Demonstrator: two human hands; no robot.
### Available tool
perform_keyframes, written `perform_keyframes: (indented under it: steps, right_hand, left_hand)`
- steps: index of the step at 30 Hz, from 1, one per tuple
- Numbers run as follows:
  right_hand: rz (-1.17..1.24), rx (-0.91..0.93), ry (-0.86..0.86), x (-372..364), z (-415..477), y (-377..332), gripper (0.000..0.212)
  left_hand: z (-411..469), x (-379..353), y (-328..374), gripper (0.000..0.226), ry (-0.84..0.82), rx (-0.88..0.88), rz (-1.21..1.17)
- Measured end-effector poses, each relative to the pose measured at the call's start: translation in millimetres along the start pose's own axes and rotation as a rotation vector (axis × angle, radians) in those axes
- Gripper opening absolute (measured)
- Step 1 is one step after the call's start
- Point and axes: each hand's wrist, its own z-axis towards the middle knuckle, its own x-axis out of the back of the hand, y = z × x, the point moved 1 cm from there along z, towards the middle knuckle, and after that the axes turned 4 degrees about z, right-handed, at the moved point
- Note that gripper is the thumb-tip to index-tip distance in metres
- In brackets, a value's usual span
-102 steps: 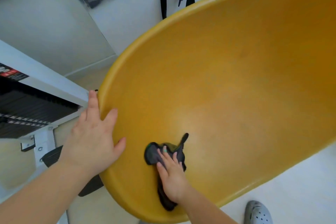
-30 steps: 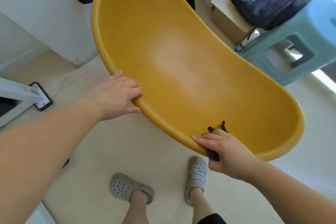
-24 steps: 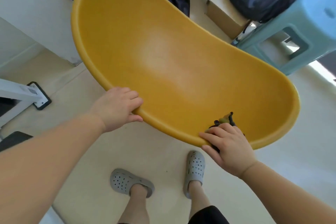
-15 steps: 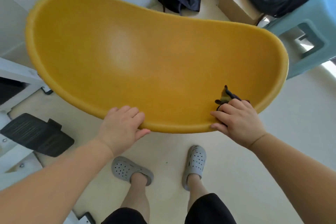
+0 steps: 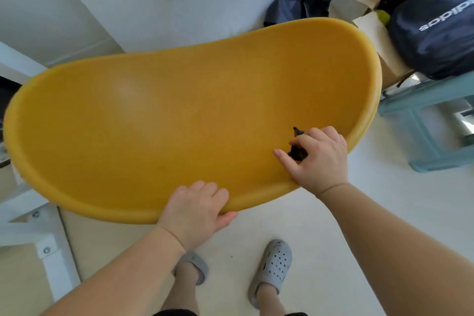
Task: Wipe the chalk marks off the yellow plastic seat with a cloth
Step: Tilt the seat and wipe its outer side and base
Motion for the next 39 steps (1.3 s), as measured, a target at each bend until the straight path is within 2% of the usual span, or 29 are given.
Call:
perform_keyframes:
  steps: [6,15,20,34,39]
  right_hand:
    - [-0.012,-0.004,0.044,-15,59,6,0.049]
    - [0.008,0.036,0.021,-33,163,11,0.043]
    - [0.036,0.064,0.039,-37,202,17,0.038]
    - [0.0,0.059,-0.013,-33,198,14,0.038]
    - [0.01,0.178,-0.012,-25,162,1,0.031]
  left_hand:
    - [41,6,-28,0.047,0.005,0.041,-0.003]
    - [107,-2,-82,0.048,0.181,0.064,0.018]
    - [135,1,-96,0.046,0.218,0.083,0.014]
    - [138,3,-99,0.051,0.104,0.1,-0.093]
    - [137,6,-93,0.053,0.047,0.151,-0.042]
